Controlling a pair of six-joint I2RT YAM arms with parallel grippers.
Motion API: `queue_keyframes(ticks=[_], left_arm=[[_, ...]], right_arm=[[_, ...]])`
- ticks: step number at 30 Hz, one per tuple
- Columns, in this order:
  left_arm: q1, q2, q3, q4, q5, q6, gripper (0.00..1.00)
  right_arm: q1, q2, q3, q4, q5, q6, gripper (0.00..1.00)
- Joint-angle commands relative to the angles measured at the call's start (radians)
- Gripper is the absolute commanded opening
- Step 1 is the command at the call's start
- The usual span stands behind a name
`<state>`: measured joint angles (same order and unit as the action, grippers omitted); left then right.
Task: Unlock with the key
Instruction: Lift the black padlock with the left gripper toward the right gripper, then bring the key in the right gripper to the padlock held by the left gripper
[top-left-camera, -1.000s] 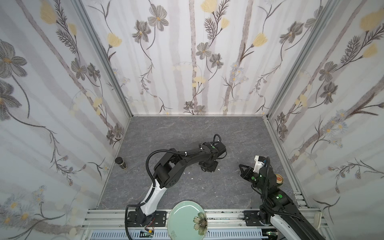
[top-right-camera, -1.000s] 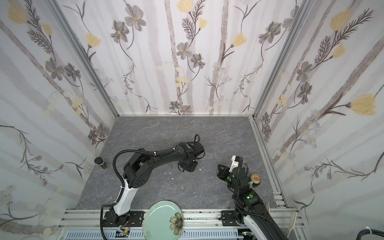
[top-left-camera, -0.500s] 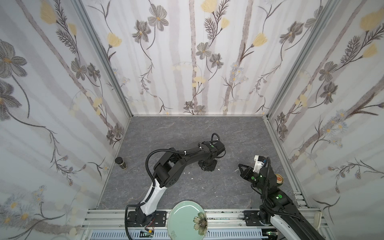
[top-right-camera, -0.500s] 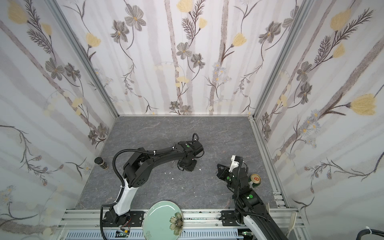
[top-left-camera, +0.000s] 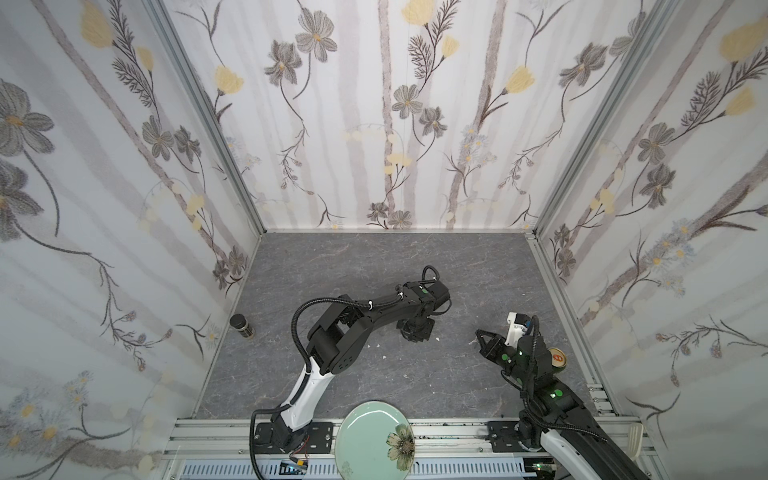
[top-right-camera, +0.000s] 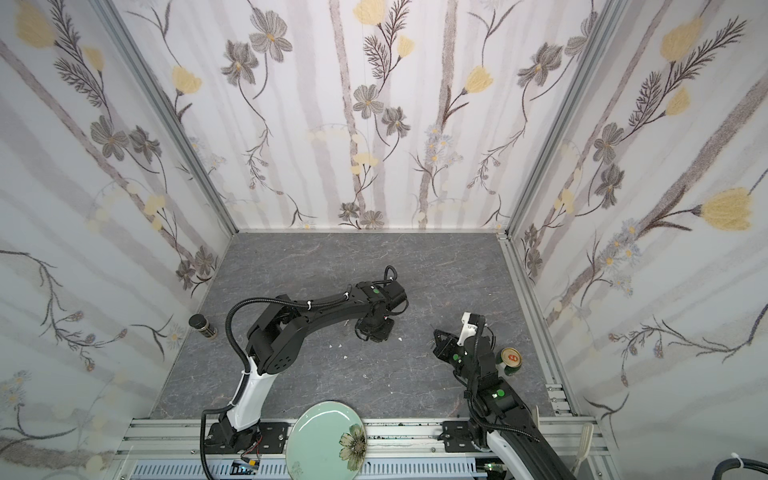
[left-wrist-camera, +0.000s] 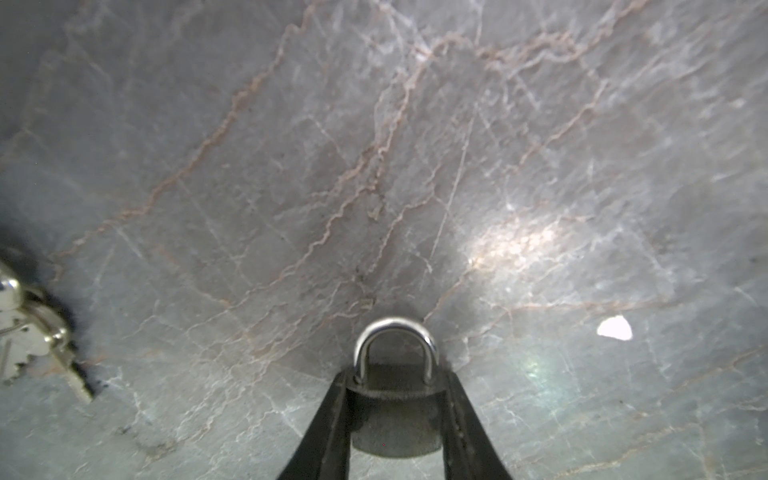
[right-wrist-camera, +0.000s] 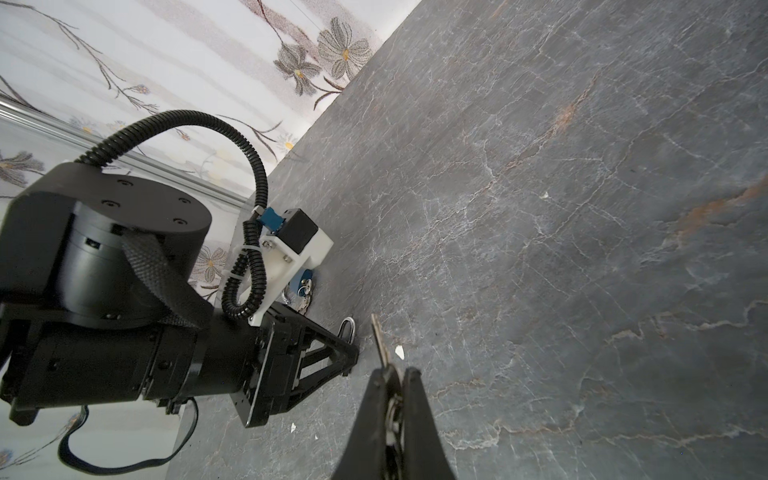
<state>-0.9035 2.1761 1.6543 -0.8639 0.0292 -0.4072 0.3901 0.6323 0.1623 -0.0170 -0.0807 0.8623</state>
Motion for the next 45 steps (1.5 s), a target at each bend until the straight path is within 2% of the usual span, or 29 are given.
queue_keyframes(ticks=[1, 7, 18, 31, 37, 45], left_arm=[[0.024, -0.028, -0.044, 0.005, 0.016, -0.055, 0.23], [0.09, -0.15, -0.151, 0.091, 0.07, -0.153, 0.23], [0.227, -0.349, -0.315, 0.211, 0.158, -0.37, 0.23], [0.293, -0.473, -0.337, 0.233, 0.226, -0.578, 0.24], [0.293, -0.51, -0.333, 0.244, 0.199, -0.65, 0.24], [0.294, -0.563, -0.326, 0.235, 0.12, -0.68, 0.27]], right_arm=[[0.001, 0.023, -0.001, 0.085, -0.029, 0.002, 0.0], [0.049, 0.084, 0.005, 0.179, -0.047, -0.026, 0.0], [0.23, 0.305, 0.057, 0.432, 0.002, -0.082, 0.0], [0.364, 0.54, 0.146, 0.622, 0.036, -0.135, 0.0], [0.415, 0.618, 0.167, 0.7, 0.08, -0.147, 0.0], [0.463, 0.674, 0.171, 0.818, 0.135, -0.135, 0.0]])
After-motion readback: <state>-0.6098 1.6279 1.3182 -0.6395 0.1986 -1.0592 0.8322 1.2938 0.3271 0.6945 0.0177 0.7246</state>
